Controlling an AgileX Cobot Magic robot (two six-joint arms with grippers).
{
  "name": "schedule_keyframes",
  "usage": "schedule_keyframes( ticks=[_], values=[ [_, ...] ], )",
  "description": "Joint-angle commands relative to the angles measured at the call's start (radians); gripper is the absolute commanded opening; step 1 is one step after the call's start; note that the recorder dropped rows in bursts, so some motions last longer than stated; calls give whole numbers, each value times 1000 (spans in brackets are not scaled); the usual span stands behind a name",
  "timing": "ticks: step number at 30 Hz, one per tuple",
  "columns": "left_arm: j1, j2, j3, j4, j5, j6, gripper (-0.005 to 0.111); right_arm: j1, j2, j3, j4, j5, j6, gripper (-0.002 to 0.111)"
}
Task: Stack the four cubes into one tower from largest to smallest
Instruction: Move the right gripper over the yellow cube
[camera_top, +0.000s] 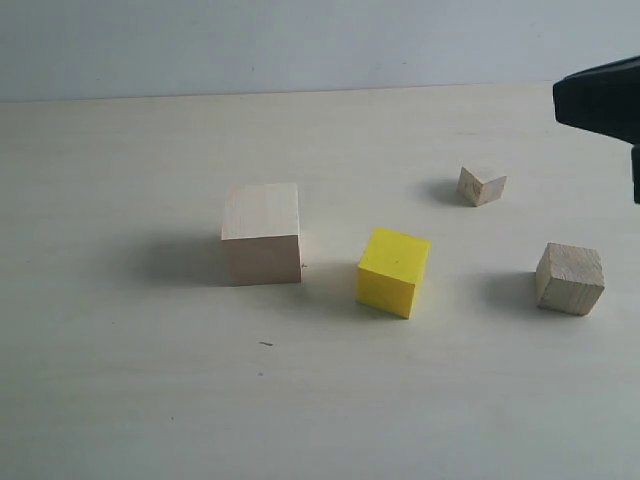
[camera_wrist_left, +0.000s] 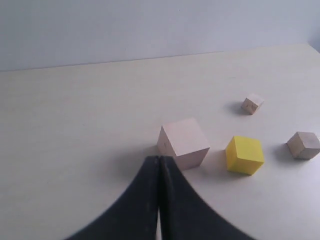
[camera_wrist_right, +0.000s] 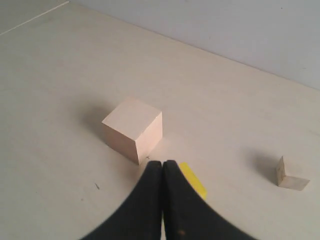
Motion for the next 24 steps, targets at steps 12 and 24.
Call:
schedule_keyframes(
  ticks=[12, 24],
  values=[
    [1, -4, 36, -49, -16, -64, 1, 3, 13, -10, 11, -60, 20, 0],
    [1, -4, 49, -51, 20, 5, 15, 3, 95, -10, -69, 183, 29, 48]
  ],
)
